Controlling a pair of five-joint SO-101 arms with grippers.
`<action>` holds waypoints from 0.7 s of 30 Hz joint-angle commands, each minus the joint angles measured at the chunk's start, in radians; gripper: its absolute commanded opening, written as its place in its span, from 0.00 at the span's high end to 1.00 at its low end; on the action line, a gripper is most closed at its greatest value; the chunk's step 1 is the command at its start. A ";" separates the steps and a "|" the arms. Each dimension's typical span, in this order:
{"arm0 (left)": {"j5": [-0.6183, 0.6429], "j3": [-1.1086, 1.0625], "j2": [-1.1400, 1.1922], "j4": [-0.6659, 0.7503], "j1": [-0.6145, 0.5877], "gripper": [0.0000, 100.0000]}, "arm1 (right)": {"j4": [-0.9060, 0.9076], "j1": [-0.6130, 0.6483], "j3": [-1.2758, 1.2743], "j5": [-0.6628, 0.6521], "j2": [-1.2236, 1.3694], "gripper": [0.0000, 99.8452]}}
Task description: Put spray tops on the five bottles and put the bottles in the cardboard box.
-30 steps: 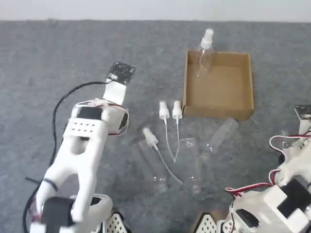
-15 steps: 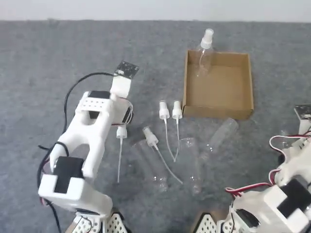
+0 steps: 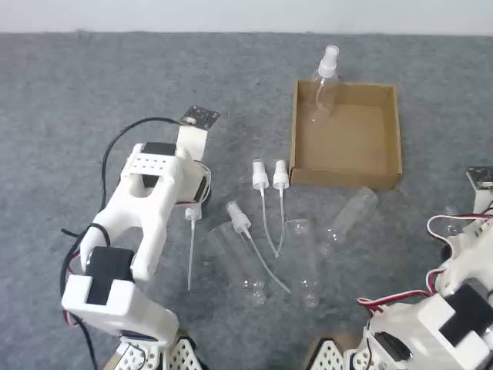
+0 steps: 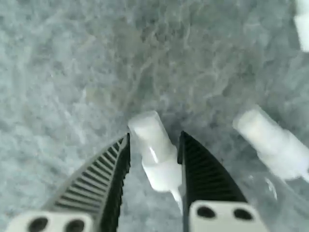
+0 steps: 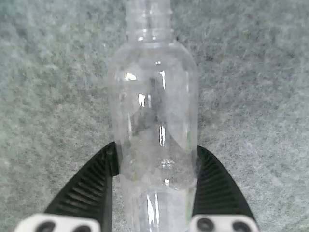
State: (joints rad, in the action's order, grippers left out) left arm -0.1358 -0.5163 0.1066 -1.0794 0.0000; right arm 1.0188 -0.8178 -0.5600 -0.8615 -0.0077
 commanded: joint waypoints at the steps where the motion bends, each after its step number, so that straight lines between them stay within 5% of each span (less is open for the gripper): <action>1: 0.044 -0.039 -0.006 0.087 0.003 0.86 | 0.013 -0.010 0.052 -0.011 -0.019 0.92; 21: 0.040 -0.064 -0.100 0.051 0.002 0.99 | 0.013 -0.010 0.084 -0.009 -0.028 0.92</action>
State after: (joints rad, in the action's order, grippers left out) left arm -0.0913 -0.5961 0.1051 -0.9966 0.0123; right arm 1.0249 -0.8178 -0.5524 -0.8615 -0.0077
